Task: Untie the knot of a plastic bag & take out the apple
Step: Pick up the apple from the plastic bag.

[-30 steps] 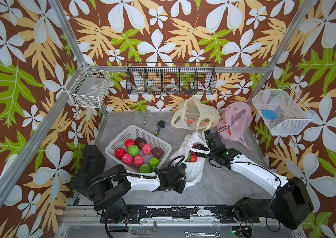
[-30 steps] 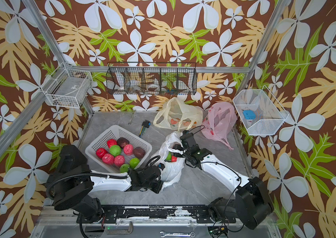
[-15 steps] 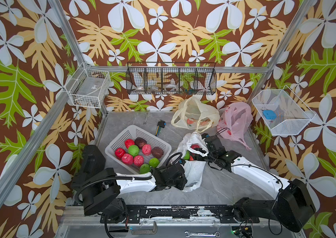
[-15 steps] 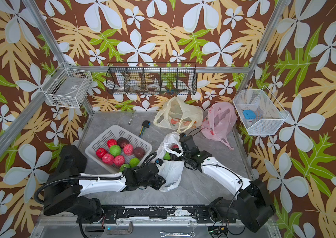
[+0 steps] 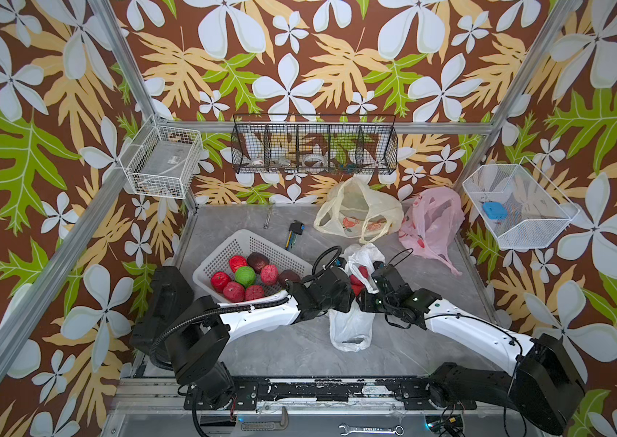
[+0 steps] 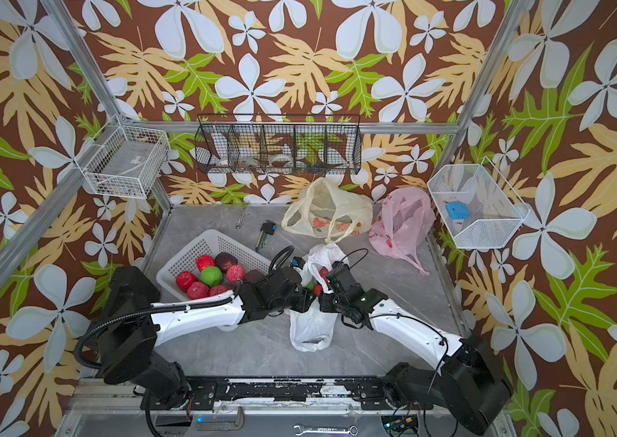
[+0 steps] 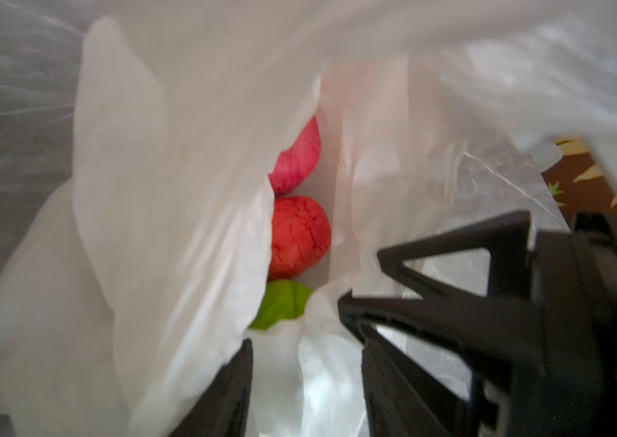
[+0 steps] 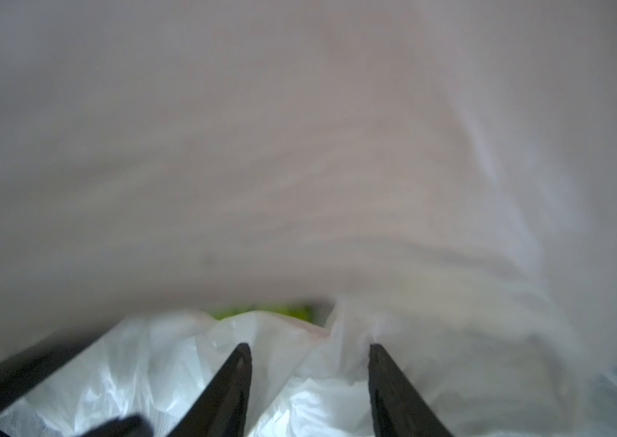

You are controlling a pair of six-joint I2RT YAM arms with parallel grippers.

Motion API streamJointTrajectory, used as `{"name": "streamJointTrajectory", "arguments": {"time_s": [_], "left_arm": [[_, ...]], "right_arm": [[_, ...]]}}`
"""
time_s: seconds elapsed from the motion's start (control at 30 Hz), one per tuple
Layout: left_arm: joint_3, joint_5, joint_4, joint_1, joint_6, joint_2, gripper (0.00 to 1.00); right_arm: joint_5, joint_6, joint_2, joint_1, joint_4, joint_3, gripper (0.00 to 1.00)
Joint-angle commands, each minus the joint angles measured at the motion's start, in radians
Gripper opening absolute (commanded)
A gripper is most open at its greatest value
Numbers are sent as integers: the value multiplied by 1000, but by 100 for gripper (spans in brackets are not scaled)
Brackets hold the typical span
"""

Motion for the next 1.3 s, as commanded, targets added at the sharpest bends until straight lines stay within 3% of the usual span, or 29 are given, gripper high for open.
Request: {"name": "streamJointTrajectory", "arguments": {"time_s": [0.0,0.17,0.23,0.3,0.4,0.47,0.53,0.83,1.13,1.27], "left_arm": [[61,-50,-47,10,33,44,54],[80,-64,-81,18,46,90,57],[77,-51,-92,19,43,104,57],[66,-31,-104,19,39,111,57],[27,-17,-116,18,27,94,57],[-12,-16,-116,18,16,67,56],[-55,-12,-115,17,4,34,50],[-211,33,-50,10,-40,-91,0],[-160,-32,-16,-27,18,-119,0],[-163,-88,-48,-60,29,-170,0]], "right_arm": [[-8,-4,15,12,8,7,52],[-11,4,23,54,16,9,49],[-28,4,24,63,37,-1,40],[-65,4,26,71,67,-17,21],[-120,9,18,75,104,-44,1],[-151,16,9,76,124,-64,0],[-184,22,-5,76,138,-81,0],[-249,41,-6,78,148,-153,0],[-216,64,-119,95,59,-19,0],[-200,98,-90,96,83,37,3]]}}
